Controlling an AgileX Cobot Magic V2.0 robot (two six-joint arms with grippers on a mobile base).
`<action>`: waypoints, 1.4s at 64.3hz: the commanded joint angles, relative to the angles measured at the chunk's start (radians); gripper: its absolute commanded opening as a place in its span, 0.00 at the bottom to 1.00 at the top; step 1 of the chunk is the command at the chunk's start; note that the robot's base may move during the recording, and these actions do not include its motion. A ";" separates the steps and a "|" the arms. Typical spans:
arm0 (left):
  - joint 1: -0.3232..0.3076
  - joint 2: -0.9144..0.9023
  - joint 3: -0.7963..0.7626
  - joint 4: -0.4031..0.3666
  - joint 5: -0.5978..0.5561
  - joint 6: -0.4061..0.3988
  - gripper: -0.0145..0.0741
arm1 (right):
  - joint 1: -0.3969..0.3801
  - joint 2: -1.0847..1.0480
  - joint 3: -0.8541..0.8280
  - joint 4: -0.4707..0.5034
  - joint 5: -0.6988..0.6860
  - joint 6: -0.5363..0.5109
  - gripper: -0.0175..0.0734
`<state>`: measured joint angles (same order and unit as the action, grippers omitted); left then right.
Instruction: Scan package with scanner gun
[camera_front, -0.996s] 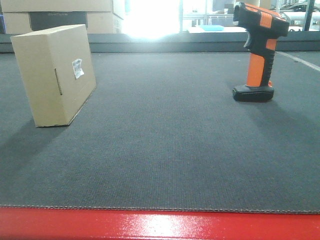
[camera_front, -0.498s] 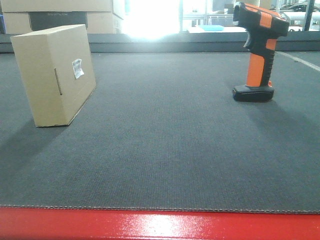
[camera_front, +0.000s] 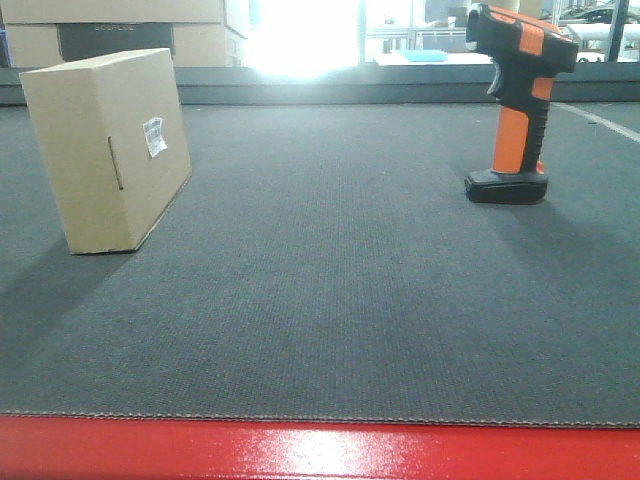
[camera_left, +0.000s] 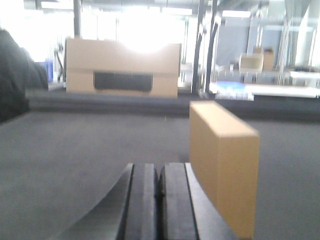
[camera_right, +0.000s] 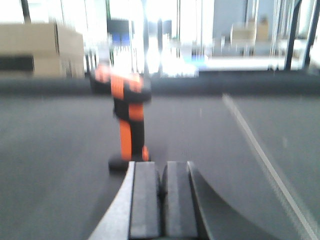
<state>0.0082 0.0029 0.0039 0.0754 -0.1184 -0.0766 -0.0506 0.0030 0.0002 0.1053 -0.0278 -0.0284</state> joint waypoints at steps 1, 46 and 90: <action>-0.002 -0.003 -0.004 -0.001 -0.140 0.001 0.04 | 0.001 -0.003 0.000 -0.006 -0.109 0.000 0.02; -0.002 0.436 -0.769 -0.061 0.545 0.001 0.78 | 0.003 0.385 -0.684 0.003 0.414 0.000 0.73; -0.212 1.429 -1.723 -0.117 1.329 0.027 0.83 | 0.122 0.605 -0.687 0.003 0.279 0.000 0.82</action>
<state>-0.2015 1.3335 -1.5895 -0.0552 1.1170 -0.0116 0.0633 0.6032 -0.6785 0.1109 0.2783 -0.0284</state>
